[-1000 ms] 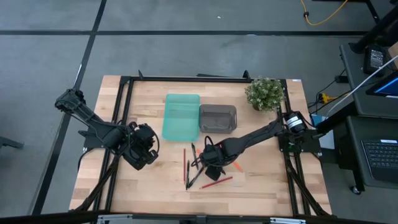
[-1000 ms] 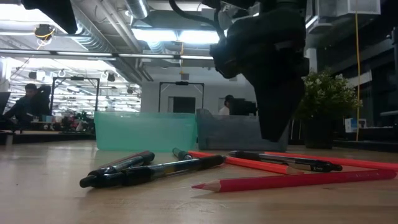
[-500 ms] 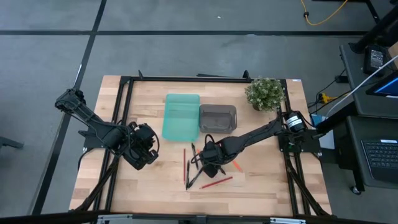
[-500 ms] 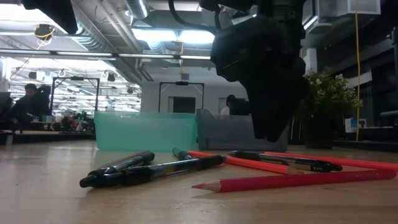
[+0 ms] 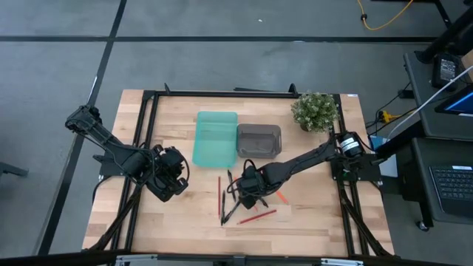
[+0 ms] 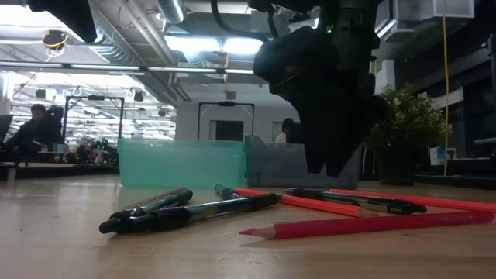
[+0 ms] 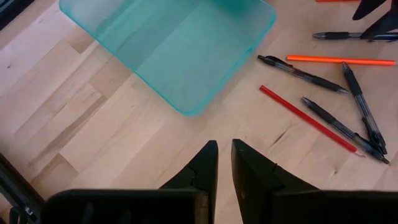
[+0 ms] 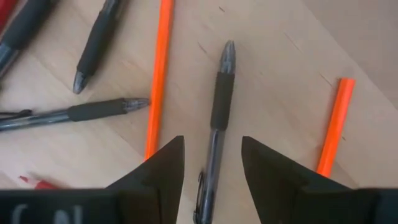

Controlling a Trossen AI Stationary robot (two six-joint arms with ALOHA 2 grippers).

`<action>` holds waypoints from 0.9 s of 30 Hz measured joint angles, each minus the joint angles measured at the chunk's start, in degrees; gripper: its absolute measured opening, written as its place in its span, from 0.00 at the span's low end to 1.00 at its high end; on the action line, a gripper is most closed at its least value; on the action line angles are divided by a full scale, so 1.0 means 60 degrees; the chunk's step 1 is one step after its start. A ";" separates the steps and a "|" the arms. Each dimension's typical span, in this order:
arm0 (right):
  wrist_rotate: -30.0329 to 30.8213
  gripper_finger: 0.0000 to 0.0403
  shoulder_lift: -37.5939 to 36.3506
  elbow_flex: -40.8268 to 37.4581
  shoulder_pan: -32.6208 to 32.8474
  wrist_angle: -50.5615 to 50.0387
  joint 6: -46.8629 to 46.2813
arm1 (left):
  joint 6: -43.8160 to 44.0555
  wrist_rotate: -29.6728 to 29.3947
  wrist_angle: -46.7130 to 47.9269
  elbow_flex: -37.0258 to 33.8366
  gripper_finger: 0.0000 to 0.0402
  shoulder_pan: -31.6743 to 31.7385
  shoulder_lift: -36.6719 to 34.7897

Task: Sort pens & pencils
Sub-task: Put the black pen into the black bin

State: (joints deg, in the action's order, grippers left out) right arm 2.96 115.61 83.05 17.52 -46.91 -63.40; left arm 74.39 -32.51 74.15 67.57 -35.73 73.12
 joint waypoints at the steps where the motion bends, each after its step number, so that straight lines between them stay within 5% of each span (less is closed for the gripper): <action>1: 0.0000 0.40 0.0011 -0.0006 0.0000 -0.0010 0.0001 | 0.0000 0.0000 0.0000 0.0000 0.10 0.0000 0.0000; 27: -0.0250 0.40 0.0004 -0.1086 0.0004 0.1215 -0.0347 | -0.0061 -0.0009 -0.0004 0.0000 0.10 -0.0027 0.0004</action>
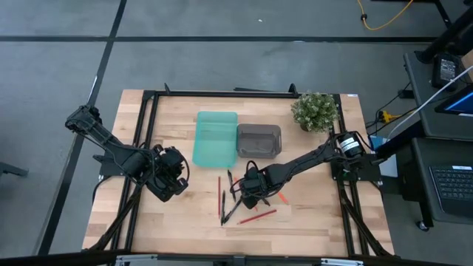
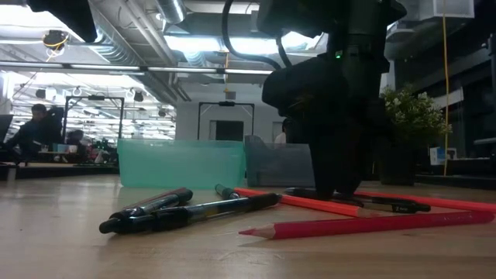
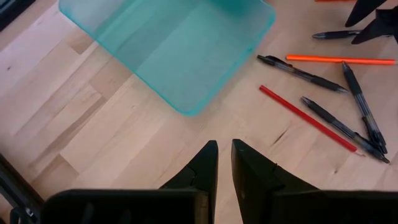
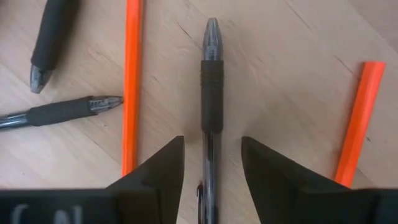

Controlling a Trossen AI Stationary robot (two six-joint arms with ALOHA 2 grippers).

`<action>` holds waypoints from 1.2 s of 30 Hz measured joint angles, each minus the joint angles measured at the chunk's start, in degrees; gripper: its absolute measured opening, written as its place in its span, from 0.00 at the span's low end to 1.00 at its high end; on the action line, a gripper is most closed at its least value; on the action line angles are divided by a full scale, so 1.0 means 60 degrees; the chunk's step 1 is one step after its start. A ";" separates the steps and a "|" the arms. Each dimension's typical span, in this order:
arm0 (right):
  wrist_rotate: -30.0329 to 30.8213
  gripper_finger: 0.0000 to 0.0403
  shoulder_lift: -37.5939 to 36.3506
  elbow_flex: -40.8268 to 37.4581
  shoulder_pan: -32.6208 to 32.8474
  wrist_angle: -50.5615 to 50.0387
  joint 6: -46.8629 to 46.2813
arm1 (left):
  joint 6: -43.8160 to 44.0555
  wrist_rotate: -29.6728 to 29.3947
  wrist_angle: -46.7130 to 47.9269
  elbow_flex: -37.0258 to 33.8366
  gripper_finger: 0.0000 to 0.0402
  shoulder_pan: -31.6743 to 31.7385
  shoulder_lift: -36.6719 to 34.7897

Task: Sort pens & pencils
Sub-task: Put the black pen into the black bin

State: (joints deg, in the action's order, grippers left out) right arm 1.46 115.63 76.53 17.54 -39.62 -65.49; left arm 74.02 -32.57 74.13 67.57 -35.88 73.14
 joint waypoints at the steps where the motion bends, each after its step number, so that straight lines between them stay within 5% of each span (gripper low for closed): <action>1: 0.0002 0.40 0.0000 0.0000 0.0000 -0.0016 -0.0018 | -0.0008 -0.0002 -0.0004 0.0000 0.10 -0.0022 0.0000; 36: -0.0617 0.37 0.0408 0.0255 0.0141 -0.0780 -0.0252 | 0.0076 -0.0103 0.0003 0.0000 0.10 -0.0236 0.0004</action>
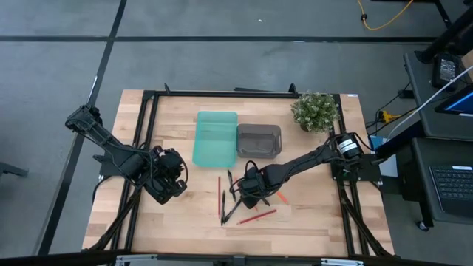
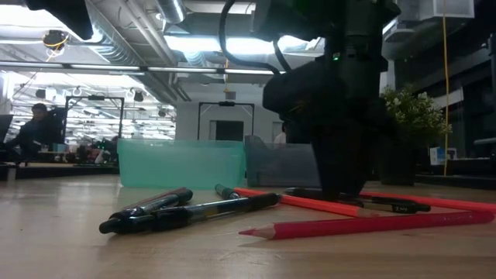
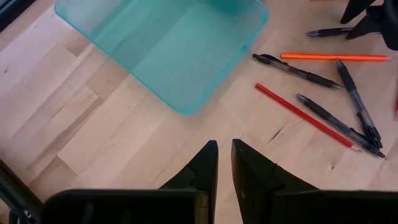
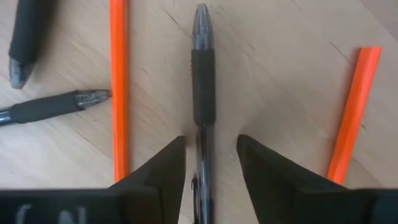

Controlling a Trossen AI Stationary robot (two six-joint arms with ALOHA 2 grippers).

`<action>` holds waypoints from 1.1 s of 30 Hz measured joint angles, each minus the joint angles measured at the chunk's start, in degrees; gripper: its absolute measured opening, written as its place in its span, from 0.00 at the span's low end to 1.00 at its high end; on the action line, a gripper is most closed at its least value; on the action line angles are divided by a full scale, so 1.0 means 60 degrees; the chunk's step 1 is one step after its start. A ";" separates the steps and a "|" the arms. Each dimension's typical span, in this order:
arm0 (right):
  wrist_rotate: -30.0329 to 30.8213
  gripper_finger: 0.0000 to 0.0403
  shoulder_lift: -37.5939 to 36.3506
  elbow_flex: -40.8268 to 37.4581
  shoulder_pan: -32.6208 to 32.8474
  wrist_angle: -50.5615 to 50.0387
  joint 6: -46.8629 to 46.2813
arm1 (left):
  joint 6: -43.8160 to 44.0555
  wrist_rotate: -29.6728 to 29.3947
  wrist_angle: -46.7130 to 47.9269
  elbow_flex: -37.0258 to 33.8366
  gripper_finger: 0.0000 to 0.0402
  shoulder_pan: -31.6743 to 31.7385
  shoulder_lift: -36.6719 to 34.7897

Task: Sort pens & pencils
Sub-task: Put the black pen into the black bin

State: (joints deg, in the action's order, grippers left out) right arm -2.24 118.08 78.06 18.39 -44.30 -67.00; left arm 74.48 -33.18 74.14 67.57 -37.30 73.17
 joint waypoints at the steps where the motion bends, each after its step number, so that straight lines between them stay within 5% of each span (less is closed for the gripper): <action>1: -0.0009 0.36 0.0000 0.0000 0.0008 -0.0014 -0.0001 | 0.0000 -0.0007 0.0002 0.0000 0.10 -0.0002 0.0000; 19: -0.0047 0.11 0.0000 -0.0015 0.0030 -0.0029 0.0015 | -0.0008 -0.0016 0.0008 0.0000 0.10 -0.0003 0.0000; 33: -0.0588 0.10 0.0091 0.0955 0.0149 -0.0467 0.0723 | -0.0013 -0.0027 0.0008 0.0000 0.10 -0.0004 0.0000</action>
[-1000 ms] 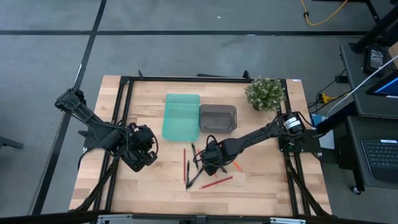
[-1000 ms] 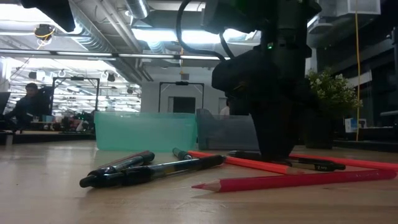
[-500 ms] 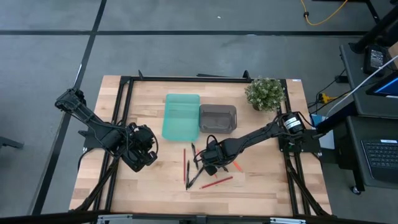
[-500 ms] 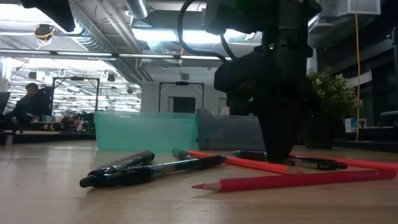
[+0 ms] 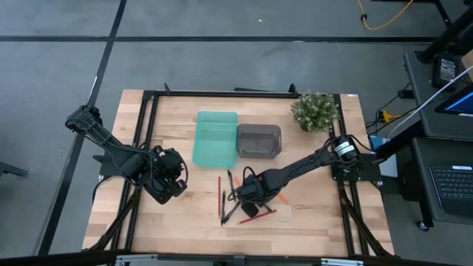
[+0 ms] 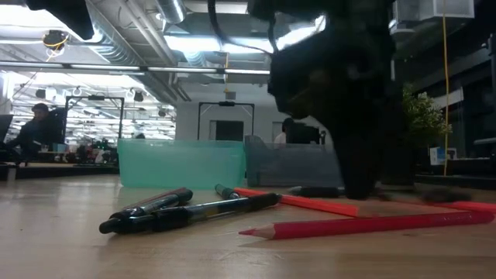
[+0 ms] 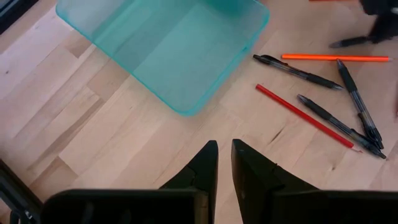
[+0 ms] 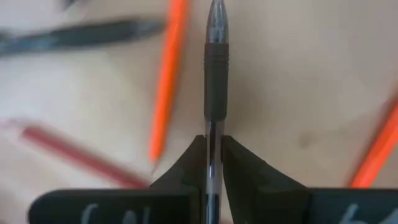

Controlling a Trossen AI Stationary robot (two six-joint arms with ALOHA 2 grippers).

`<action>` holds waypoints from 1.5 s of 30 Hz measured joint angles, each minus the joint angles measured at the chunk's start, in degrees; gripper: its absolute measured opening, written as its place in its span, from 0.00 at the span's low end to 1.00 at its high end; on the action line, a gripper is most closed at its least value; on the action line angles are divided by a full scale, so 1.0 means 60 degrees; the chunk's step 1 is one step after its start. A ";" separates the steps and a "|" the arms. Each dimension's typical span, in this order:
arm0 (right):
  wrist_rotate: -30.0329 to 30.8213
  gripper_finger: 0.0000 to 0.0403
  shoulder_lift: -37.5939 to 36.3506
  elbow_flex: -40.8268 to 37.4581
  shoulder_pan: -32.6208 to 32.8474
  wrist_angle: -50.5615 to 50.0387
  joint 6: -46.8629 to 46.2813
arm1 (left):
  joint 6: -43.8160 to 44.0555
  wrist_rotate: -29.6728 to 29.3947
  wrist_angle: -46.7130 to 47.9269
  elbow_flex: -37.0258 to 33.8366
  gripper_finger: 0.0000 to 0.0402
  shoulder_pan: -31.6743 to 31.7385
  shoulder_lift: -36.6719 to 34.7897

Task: Sort pens & pencils
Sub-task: Put the black pen into the black bin

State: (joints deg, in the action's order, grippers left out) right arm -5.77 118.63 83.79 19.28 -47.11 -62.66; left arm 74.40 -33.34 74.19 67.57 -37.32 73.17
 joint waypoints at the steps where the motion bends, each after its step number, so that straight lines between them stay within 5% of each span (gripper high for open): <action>1: -0.0034 0.10 0.0000 0.0071 0.0017 0.0008 0.0011 | -0.0002 -0.0004 0.0000 0.0004 0.10 0.0000 0.0000; 14: 0.0828 0.10 -0.0022 0.1104 -0.0034 -0.1661 0.0479 | -0.0002 -0.0018 0.0000 0.0000 0.10 0.0000 0.0000; 25: 0.3696 0.10 -0.0073 0.3829 -0.0737 -0.5696 0.1562 | -0.0006 -0.0045 -0.0001 0.0000 0.10 0.0001 0.0000; 45: 0.4898 0.10 -0.0033 0.3853 -0.3592 -0.5364 0.5822 | -0.0100 -0.0095 0.0073 0.0000 0.10 0.0001 0.0001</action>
State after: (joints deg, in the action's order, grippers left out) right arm 23.62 118.43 106.91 -2.27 -79.29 -27.73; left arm 73.80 -33.91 74.63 67.57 -37.31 73.17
